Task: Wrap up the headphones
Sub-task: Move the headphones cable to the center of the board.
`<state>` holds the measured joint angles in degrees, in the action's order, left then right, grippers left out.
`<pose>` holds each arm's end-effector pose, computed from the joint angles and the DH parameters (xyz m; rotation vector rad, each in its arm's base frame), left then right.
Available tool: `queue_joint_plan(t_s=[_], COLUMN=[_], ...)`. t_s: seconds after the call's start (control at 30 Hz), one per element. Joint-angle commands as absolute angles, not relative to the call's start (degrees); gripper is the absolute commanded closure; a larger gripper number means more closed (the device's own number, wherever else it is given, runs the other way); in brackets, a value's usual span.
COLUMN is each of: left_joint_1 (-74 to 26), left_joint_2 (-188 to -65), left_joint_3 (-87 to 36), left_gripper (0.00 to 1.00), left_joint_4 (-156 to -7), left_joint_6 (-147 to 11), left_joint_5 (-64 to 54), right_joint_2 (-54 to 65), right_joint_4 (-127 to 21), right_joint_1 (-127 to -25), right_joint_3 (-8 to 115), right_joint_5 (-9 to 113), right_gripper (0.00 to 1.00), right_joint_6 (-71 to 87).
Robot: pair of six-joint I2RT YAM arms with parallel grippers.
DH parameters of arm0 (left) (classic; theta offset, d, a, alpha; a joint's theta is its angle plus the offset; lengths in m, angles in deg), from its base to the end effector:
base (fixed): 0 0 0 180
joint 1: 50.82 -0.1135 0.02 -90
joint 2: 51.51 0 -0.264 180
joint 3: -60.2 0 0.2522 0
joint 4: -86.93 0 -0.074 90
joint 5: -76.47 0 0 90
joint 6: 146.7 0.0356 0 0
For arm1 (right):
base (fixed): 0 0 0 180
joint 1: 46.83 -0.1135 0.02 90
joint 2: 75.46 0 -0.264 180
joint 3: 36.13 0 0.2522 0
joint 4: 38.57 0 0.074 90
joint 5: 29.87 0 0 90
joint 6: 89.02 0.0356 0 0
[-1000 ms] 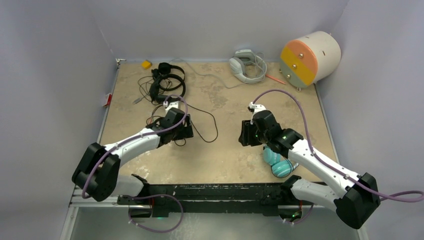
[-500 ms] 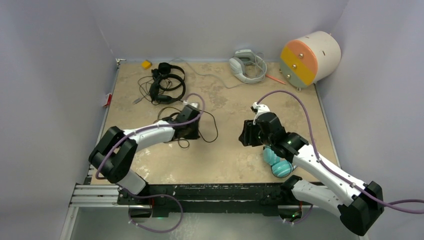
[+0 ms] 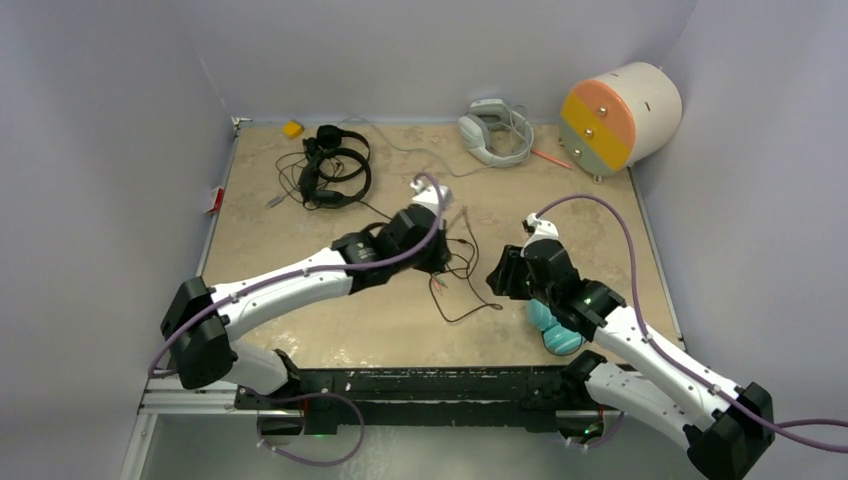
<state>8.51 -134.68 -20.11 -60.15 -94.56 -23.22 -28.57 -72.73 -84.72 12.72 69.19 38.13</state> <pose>0.1730 -0.2799 0.2993 0.3289 2.2685 -0.7510 0.1487 0.1086 0.2567 0.0814 2.1838 0.5968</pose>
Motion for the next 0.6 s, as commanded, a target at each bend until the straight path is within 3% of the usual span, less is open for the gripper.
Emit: queue_joint_plan(t_s=[0.0, 0.07, 0.23, 0.27, 0.47, 0.57], left_joint_1=[1.28, 0.85, -4.24, -5.87, -19.53, -24.57], left_joint_2=[-129.08, -127.47, -127.41, -127.21, -126.43, -130.83], left_joint_3=[-15.12, -14.87, -16.90, -16.77, -17.07, -22.58], left_gripper=[0.99, 0.91, 0.24, 0.18, 0.11, 0.10], left_joint_4=[-59.17, -58.74, -52.86, -52.59, -55.23, -54.92], left_joint_6=[-94.66, -93.78, -94.61, -95.50, -95.47, -95.33], left_joint_5=[-25.50, -26.48, -25.52, -25.29, -20.60, -23.76], right_joint_2=[-25.59, -23.78, -21.20, -21.01, -20.88, -20.43], right_joint_4=[-69.52, -68.64, -67.98, -67.90, -67.71, -67.79], right_joint_1=[-84.94, -84.96, -84.98, -84.97, -84.97, -84.97], right_joint_3=[13.58, 14.35, 15.96, 16.17, 16.98, 17.90], right_joint_5=[66.48, 65.02, 64.00, 63.89, 63.36, 63.03], right_gripper=[0.51, 0.51, 0.50, 0.50, 0.49, 0.49], right_joint_6=[36.56, 35.57, 34.61, 34.38, 33.52, 33.09])
